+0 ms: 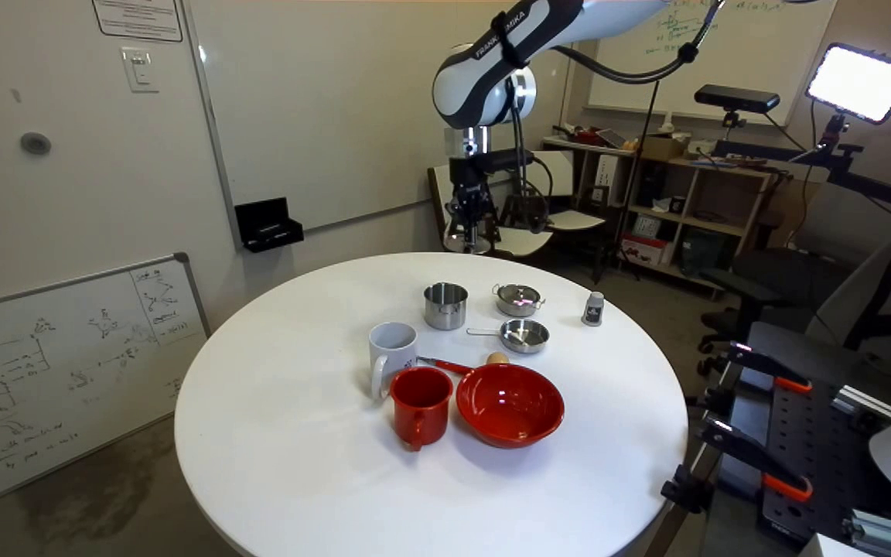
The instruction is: Remove the lid from the pot and put it on the table
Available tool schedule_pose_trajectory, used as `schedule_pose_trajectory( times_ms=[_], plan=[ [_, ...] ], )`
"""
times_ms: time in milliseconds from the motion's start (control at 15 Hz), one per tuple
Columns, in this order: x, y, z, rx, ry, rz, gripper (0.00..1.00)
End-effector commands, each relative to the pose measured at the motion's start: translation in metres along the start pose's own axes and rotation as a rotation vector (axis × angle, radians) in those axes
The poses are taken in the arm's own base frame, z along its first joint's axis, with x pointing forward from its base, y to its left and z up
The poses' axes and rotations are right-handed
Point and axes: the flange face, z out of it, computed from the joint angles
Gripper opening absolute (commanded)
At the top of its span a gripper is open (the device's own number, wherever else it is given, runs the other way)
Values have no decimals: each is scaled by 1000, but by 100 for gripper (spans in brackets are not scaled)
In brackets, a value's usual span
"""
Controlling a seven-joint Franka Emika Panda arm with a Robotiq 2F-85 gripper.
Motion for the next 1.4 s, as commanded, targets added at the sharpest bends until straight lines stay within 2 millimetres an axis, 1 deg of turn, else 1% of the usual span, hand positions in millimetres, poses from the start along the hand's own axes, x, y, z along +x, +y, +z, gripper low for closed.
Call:
schedule_pose_trajectory(
  times_ms=[0, 200, 467, 667, 933, 1133, 1267, 1333],
  plan=[
    [-47, 9, 17, 61, -52, 167, 0],
    [-78, 14, 42, 104, -83, 319, 0],
    [-126, 15, 69, 138, -110, 505, 0],
    [-167, 15, 80, 140, -137, 616, 0],
    [-210, 22, 90, 128, -190, 711, 0],
    [-226, 30, 89, 118, -219, 717, 0],
    [-227, 32, 84, 119, -199, 694, 0],
    [-219, 35, 96, 115, -227, 699, 2]
  ],
)
